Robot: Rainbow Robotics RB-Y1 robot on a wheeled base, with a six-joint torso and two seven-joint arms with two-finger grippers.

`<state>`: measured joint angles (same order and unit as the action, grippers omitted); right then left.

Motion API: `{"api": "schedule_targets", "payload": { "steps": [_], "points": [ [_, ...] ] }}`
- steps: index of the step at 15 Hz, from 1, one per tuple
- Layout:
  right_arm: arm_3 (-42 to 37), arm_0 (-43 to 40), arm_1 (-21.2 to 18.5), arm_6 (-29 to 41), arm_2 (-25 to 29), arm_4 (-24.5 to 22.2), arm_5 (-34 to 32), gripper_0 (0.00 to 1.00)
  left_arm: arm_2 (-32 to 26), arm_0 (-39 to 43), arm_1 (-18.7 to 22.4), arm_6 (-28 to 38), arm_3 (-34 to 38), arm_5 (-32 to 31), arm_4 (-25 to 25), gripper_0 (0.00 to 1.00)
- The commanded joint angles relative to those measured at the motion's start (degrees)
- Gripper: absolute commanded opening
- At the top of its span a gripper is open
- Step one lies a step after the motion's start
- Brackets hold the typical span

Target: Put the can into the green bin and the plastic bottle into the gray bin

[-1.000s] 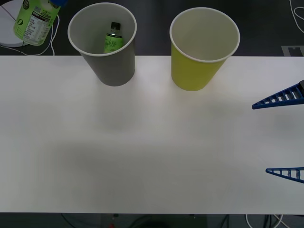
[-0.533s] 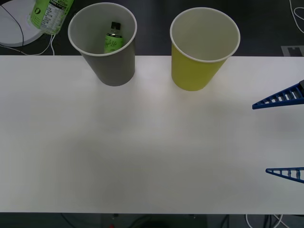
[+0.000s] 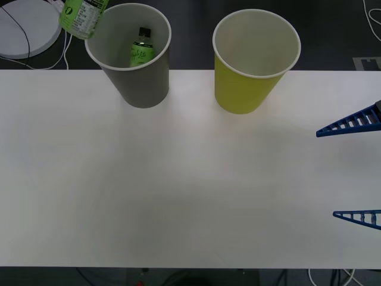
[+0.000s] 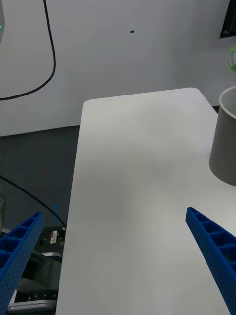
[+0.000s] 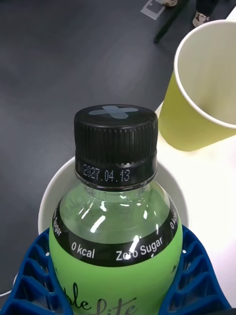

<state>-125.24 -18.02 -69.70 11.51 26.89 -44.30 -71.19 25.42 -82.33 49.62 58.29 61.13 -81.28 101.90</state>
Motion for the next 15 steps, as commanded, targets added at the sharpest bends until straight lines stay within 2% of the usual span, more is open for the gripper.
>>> {"api": "schedule_targets", "payload": {
  "steps": [1,14,15],
  "points": [
    [0.0,0.0,0.0,0.0,0.0,0.0,0.0,1.0,-0.02,-0.2,-1.1,0.34,-0.04,0.86,1.46,0.0],
    [0.0,0.0,0.0,0.0,0.0,0.0,0.0,1.0,-0.55,-0.2,-4.0,0.77,-1.36,2.44,2.61,0.0],
    [0.0,0.0,0.0,0.0,0.0,0.0,0.0,1.0,-0.46,-0.11,-4.0,0.77,-1.45,2.35,2.61,0.03]
  ]
}}
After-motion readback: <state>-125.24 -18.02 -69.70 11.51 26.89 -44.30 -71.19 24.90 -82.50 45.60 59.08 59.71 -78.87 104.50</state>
